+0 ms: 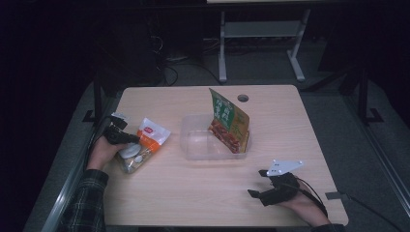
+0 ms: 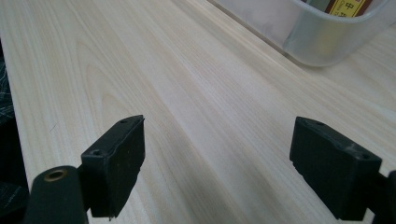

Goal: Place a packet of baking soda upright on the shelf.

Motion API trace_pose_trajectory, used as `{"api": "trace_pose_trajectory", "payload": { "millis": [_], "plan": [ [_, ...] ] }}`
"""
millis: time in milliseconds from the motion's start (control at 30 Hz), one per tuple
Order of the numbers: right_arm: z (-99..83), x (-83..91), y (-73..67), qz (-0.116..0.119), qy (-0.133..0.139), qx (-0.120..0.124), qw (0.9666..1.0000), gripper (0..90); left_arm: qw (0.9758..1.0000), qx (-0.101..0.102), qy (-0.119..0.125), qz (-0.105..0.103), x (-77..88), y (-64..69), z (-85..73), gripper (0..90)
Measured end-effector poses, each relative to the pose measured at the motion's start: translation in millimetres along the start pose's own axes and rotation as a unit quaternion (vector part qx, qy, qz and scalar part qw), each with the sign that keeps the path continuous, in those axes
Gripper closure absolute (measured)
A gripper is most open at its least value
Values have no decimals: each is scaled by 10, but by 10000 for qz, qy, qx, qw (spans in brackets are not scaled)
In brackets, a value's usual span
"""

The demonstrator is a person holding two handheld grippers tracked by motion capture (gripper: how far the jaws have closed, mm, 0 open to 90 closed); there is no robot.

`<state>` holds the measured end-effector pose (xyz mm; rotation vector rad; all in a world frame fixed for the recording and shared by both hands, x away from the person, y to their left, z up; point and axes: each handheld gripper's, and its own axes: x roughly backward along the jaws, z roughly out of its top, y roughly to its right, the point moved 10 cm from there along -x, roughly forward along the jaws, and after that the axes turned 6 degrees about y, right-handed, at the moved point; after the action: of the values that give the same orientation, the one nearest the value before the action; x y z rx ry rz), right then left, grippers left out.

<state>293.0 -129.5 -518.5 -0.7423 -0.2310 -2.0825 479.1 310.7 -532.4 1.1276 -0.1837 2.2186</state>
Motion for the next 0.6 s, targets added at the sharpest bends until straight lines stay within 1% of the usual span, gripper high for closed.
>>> {"api": "trace_pose_trajectory", "payload": {
  "millis": [33,100,167,233,267,333,400,467,533,600],
  "plan": [
    [1,0,0,1,2,0,10000,178,10000,-32,-19,-10,10,-9,-2,863],
    [2,0,-2,-1,4,-3,10000,178,10000,-10,-9,-18,15,-1,-5,882],
    [3,2,-4,2,9,-11,10000,178,10000,13,71,-22,27,-3,-1,890],
    [4,3,-5,5,13,-13,10000,178,9998,80,172,-66,54,-10,2,894],
    [4,3,-5,5,13,-9,10000,178,9994,180,282,-122,70,-1,17,895],
    [6,2,-5,5,16,-13,10000,177,9989,192,392,-169,114,-1,32,896],
    [9,-1,-5,14,25,-16,10000,175,9980,254,544,-203,161,28,62,897],
    [10,-4,-1,18,28,3,10000,173,9979,154,595,-205,222,53,80,897],
    [15,-10,5,30,45,33,10000,171,9970,180,728,-214,284,93,111,897],
    [25,-16,-1,31,46,0,10000,167,9961,180,831,-234,352,126,133,897]
  ]
}}
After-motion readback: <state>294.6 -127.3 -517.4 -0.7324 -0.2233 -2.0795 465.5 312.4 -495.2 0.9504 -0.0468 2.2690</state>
